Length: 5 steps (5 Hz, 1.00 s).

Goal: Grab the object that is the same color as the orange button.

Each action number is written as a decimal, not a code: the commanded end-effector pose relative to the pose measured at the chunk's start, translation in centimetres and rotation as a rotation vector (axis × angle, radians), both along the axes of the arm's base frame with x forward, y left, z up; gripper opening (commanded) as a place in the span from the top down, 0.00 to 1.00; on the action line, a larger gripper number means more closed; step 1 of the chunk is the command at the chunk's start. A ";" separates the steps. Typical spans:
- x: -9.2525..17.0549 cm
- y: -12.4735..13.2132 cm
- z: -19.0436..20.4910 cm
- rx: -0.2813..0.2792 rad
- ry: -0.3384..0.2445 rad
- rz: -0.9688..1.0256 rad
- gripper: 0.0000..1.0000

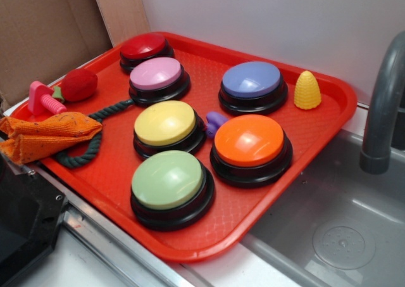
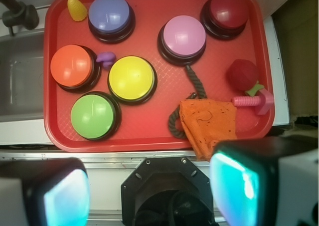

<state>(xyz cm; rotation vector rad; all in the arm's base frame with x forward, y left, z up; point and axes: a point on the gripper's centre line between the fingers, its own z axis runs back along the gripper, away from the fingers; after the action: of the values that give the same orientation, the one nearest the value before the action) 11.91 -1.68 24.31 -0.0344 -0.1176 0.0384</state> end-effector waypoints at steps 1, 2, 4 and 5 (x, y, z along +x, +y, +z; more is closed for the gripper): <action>0.0 0.0 0.0 0.000 0.000 0.000 0.00; 0.2 0.0 -2.8 0.027 -0.010 -0.026 0.00; 0.5 2.0 -12.2 0.107 -0.019 -0.011 0.00; 0.3 3.3 -15.6 0.122 -0.015 -0.031 0.00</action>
<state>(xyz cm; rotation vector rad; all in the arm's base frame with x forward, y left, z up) 11.72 1.18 8.20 0.0837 -0.1114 -0.0047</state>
